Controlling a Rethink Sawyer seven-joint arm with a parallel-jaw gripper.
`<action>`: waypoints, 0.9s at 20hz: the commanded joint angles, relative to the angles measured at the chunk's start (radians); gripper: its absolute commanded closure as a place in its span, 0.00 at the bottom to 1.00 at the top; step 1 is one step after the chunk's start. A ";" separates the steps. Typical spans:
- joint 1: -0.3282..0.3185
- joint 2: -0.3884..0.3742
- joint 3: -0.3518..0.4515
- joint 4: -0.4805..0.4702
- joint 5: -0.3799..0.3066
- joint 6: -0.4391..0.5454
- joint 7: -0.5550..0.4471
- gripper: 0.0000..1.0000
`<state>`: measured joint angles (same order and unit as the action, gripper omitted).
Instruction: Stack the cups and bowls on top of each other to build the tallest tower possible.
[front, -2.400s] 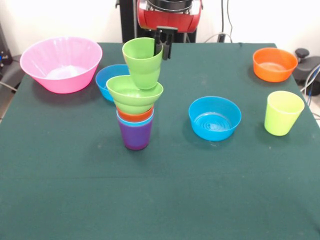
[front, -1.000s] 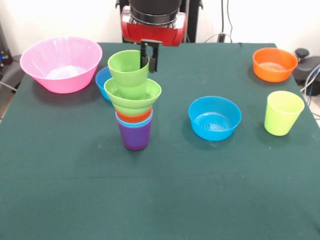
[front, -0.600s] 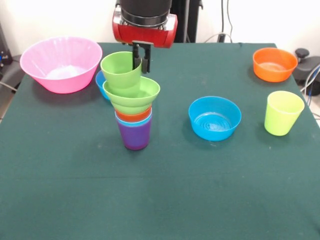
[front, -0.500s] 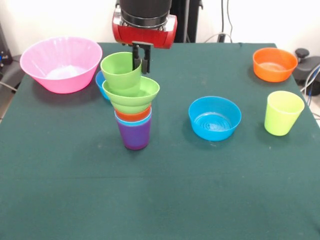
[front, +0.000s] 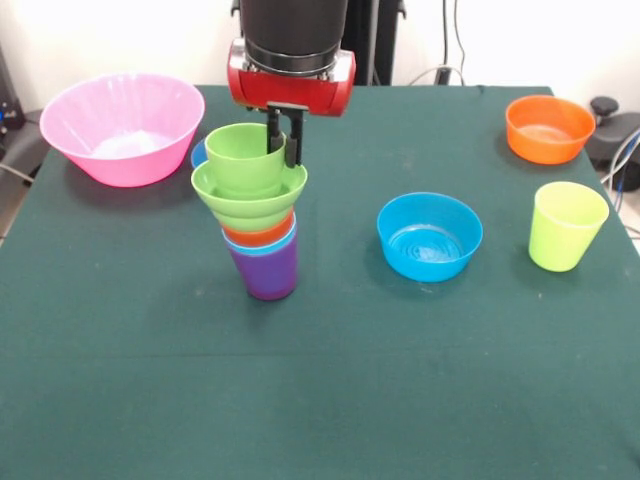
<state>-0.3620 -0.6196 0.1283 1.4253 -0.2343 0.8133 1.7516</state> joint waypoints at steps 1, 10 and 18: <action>0.023 0.007 0.035 0.099 -0.020 -0.069 0.060 1.00; 0.041 0.032 0.024 0.048 -0.021 -0.036 0.066 1.00; 0.046 0.044 0.026 0.060 -0.007 -0.057 0.090 1.00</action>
<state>-0.3443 -0.6210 0.1275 1.4431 -0.2345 0.7934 1.7516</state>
